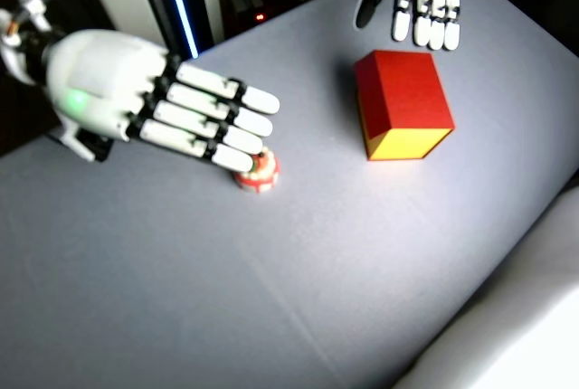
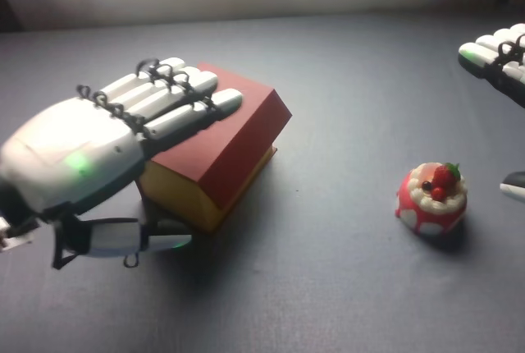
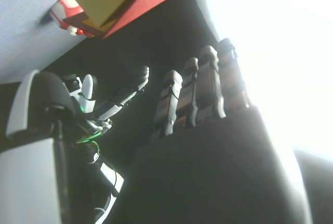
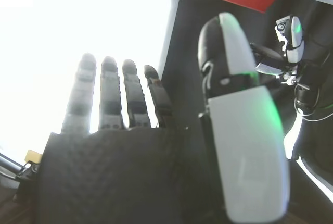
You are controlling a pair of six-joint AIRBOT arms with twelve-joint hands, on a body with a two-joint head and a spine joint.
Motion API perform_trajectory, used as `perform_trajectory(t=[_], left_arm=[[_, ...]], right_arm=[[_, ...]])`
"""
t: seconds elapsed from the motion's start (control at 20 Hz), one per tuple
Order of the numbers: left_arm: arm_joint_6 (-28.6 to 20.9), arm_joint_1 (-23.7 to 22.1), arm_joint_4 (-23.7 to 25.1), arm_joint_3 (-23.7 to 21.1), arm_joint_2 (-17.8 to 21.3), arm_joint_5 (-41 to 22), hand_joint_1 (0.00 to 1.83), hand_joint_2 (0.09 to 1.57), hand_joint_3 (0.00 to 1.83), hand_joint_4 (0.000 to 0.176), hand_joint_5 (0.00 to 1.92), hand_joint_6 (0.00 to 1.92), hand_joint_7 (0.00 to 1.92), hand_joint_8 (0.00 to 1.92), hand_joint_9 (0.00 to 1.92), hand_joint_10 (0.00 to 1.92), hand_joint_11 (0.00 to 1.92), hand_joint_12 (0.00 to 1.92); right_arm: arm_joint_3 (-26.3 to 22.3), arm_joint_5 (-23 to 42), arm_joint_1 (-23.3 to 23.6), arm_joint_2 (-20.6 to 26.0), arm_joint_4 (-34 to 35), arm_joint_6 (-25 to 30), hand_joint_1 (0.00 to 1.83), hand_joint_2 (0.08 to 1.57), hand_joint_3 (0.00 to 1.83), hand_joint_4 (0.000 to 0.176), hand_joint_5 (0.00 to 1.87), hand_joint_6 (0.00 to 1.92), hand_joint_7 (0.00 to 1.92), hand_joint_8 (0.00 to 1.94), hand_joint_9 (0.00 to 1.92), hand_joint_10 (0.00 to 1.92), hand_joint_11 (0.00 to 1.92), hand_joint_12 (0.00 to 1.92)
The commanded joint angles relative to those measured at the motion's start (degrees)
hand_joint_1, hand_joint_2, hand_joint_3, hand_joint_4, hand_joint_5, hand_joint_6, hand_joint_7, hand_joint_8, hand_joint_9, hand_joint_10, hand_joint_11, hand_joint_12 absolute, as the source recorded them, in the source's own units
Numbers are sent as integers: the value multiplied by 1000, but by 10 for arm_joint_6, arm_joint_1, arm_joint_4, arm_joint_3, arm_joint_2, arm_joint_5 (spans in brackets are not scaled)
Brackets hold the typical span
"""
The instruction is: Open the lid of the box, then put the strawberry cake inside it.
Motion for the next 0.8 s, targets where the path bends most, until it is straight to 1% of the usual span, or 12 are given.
perform_trajectory(t=[0.0, 0.15, 0.2, 0.3, 0.35, 0.45, 0.6, 0.75], left_arm=[[-1, -9, -9, 4, -4, -56, 956, 1002, 0, 172, 0, 0, 0, 0, 0, 0, 0, 0], [-1, -25, -20, 22, -26, -33, 951, 1021, 0, 176, 0, 0, 0, 0, 0, 0, 0, 0], [-1, -32, -24, 28, -34, -26, 937, 1037, 6, 176, 0, 0, 0, 0, 0, 0, 0, 0], [-1, -43, -30, 40, -48, -11, 931, 1051, 11, 176, 0, 0, 0, 0, 0, 0, 0, 0], [-1, -47, -35, 47, -56, -3, 920, 1059, 13, 176, 0, 0, 0, 0, 0, 0, 0, 0], [-1, -50, -41, 55, -66, 3, 942, 1054, 10, 176, 0, 0, 0, 0, 0, 0, 0, 0], [-1, -57, -47, 64, -78, 10, 908, 1086, 20, 174, 0, 0, 0, 0, 0, 0, 0, 0], [-1, -60, -57, 70, -83, 9, 892, 1107, 23, 176, 0, 0, 0, 0, 0, 0, 0, 0]], right_arm=[[0, 75, 3, 0, 3, 3, 895, 1188, 5, 0, 0, 0, 0, 0, 0, 0, 0, 0], [-1, 76, -2, -1, 7, 3, 878, 1182, 2, 0, 0, 0, 0, 0, 0, 0, 0, 0], [-1, 77, -4, -1, 9, 3, 839, 1189, 5, 0, 0, 0, 0, 0, 0, 0, 0, 0], [-1, 78, -6, -2, 11, 3, 860, 1183, 1, 0, 0, 0, 0, 0, 0, 0, 0, 0], [-1, 79, -7, -2, 11, 3, 841, 1198, 8, 0, 0, 0, 0, 0, 0, 0, 0, 0], [-1, 80, -8, -2, 13, 3, 840, 1204, 10, 0, 0, 0, 0, 0, 0, 0, 0, 0], [-2, 82, -10, -3, 15, 3, 823, 1222, 14, 0, 0, 0, 0, 0, 0, 0, 0, 0], [-2, 83, -13, -3, 16, 4, 784, 1233, 16, 0, 0, 0, 0, 0, 0, 0, 0, 0]])
